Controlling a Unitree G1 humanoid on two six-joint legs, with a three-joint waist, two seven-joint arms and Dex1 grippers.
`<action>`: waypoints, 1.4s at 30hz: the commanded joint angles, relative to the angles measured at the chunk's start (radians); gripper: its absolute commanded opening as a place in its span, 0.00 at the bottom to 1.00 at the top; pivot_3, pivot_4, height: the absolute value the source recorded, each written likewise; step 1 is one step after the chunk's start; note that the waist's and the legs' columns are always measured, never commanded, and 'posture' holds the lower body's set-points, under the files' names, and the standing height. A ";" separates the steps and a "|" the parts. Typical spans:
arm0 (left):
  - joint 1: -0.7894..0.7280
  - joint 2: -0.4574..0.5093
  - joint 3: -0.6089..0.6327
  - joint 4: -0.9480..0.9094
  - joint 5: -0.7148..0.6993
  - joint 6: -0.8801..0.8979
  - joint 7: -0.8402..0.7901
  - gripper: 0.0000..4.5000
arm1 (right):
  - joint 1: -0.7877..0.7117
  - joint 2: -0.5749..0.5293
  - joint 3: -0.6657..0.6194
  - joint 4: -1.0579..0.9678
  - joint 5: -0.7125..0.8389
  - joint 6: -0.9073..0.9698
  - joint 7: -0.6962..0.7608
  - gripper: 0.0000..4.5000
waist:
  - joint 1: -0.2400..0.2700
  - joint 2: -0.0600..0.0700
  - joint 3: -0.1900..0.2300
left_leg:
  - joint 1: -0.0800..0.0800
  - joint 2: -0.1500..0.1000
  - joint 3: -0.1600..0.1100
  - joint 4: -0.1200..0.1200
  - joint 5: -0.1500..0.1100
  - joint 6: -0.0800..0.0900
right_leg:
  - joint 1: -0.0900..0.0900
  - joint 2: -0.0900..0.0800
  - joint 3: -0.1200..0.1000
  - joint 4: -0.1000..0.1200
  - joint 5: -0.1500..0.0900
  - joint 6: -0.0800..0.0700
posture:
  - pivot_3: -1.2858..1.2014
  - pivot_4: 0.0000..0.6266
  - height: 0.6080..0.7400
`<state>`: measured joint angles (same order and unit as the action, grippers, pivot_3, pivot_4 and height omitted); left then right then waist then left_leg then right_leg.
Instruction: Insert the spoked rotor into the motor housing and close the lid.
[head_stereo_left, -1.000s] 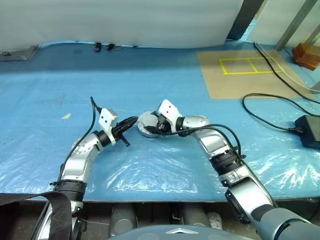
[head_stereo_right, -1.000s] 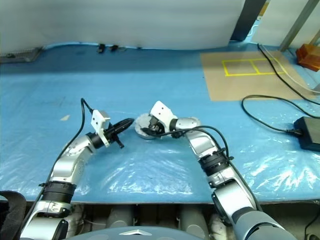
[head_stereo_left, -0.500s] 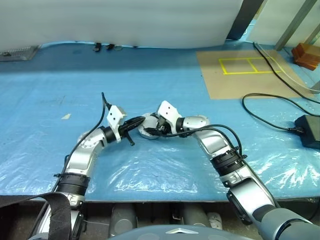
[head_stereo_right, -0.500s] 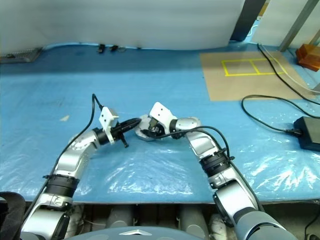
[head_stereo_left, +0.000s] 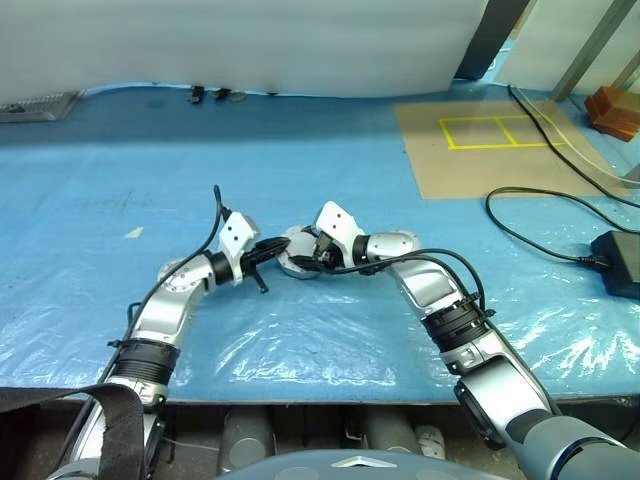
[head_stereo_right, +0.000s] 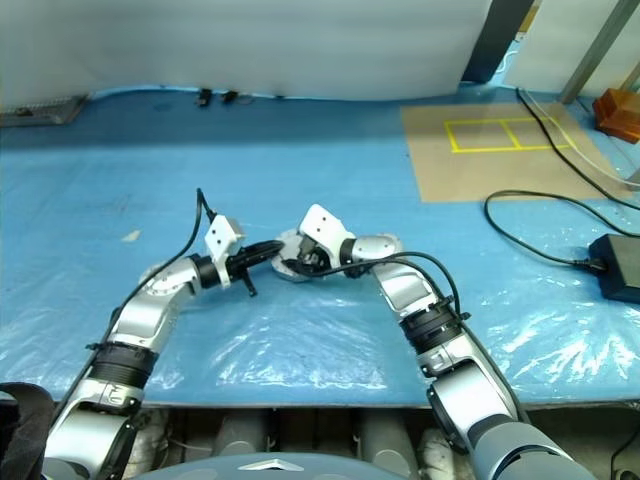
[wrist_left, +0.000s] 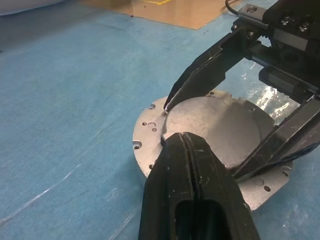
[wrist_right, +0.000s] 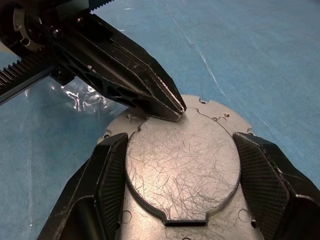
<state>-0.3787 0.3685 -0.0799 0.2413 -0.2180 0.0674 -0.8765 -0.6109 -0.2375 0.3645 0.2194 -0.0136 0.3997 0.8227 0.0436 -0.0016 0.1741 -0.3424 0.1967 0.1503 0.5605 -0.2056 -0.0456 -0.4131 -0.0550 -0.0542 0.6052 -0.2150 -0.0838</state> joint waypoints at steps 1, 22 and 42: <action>-0.026 0.022 -0.036 -0.008 0.046 -0.009 -0.011 0.00 | 0.048 -0.012 0.063 0.054 -0.027 0.063 0.028 0.66 | 0.000 0.000 0.000 | 0.000 0.000 0.000 0.000 0.000 0.000 | 0.000 0.000 0.000 0.000 0.000 0.000 | 0.52 0.24 1.00; -0.068 0.042 -0.118 -0.001 0.112 0.060 -0.027 0.00 | 0.061 0.028 -0.047 -0.054 0.069 -0.059 0.016 0.99 | 0.001 0.003 -0.003 | 0.001 -0.001 0.000 0.000 0.000 0.000 | 0.002 -0.001 0.000 0.000 -0.001 0.002 | 0.52 0.24 1.00; -0.065 0.052 -0.118 -0.009 0.092 0.089 -0.056 0.00 | 0.119 -0.041 -0.261 -0.177 0.393 0.268 0.086 0.99 | 0.002 0.003 -0.003 | -0.007 -0.001 -0.001 0.000 0.001 0.002 | -0.006 -0.001 0.000 0.000 -0.001 0.001 | 0.52 0.24 1.00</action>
<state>-0.4636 0.4109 -0.1798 0.2144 -0.1390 0.1325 -0.9221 -0.4871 -0.2752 0.1338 0.1281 0.2858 0.5691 0.8801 0.0453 0.0010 0.1710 -0.3490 0.1952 0.1497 0.5608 -0.2047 -0.0434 -0.4188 -0.0556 -0.0544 0.6052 -0.2156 -0.0827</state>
